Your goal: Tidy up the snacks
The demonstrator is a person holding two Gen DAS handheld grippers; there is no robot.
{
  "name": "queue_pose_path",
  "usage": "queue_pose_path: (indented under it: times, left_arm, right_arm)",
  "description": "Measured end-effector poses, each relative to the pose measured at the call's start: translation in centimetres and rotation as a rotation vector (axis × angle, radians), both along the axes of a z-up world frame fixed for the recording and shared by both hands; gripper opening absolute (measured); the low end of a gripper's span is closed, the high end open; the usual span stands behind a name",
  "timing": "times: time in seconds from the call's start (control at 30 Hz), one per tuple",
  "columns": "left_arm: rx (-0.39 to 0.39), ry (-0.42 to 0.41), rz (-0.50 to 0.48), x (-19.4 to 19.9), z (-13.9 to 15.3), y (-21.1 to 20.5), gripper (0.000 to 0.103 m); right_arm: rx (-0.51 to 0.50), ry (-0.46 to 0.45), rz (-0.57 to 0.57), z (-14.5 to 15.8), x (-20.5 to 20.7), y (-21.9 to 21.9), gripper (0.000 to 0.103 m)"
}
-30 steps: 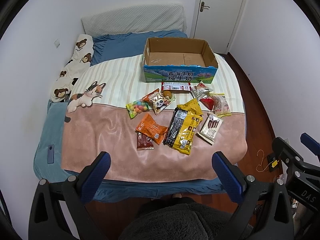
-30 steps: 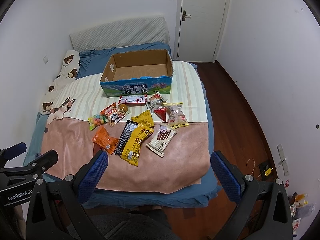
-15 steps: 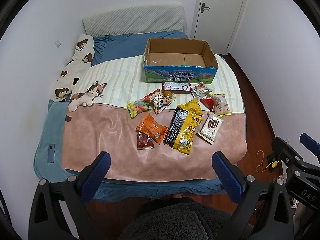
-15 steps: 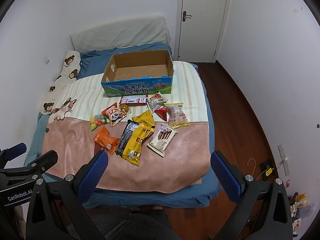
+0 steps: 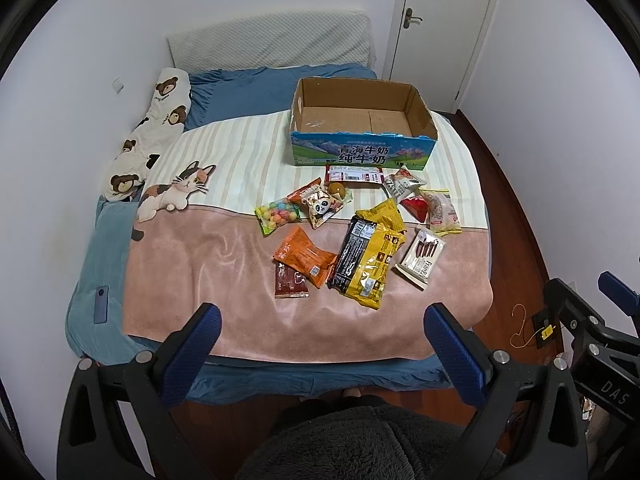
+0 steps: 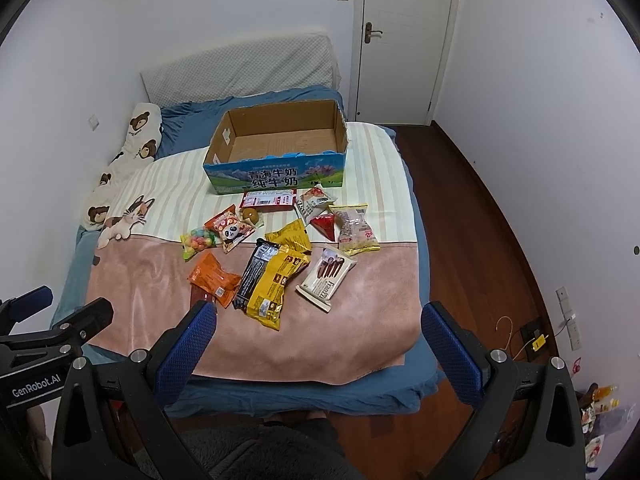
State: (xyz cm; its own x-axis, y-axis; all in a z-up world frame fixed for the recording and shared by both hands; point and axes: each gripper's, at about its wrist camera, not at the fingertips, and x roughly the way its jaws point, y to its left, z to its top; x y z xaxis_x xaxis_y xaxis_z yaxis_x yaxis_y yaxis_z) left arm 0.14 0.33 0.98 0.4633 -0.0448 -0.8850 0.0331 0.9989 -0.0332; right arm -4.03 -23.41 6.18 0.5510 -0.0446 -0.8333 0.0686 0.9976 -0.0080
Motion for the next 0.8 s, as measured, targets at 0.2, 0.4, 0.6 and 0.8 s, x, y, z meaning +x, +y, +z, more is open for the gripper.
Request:
queue_pose_path:
  times: [0.2,0.4,0.6,0.8]
  left_arm:
    - [-0.002,-0.001,0.000,-0.1,0.0,0.2,0.103]
    - [-0.002,0.003,0.001,-0.1,0.1,0.3,0.103]
    - [-0.002,0.001,0.002,-0.2,0.3,0.6,0.103]
    - [0.017,-0.028,0.018,0.3,0.0,1.1,0.103]
  right_arm:
    - [0.005,-0.002,-0.002,0.1,-0.1,0.2,0.103]
    - [0.007,0.002,0.000,0.3,-0.3,0.5,0.103]
    - [0.013,-0.001,0.002,0.1,-0.9,0.5,0.103]
    - [0.056,0.018,-0.024,-1.2,0.3,-0.3,0.103]
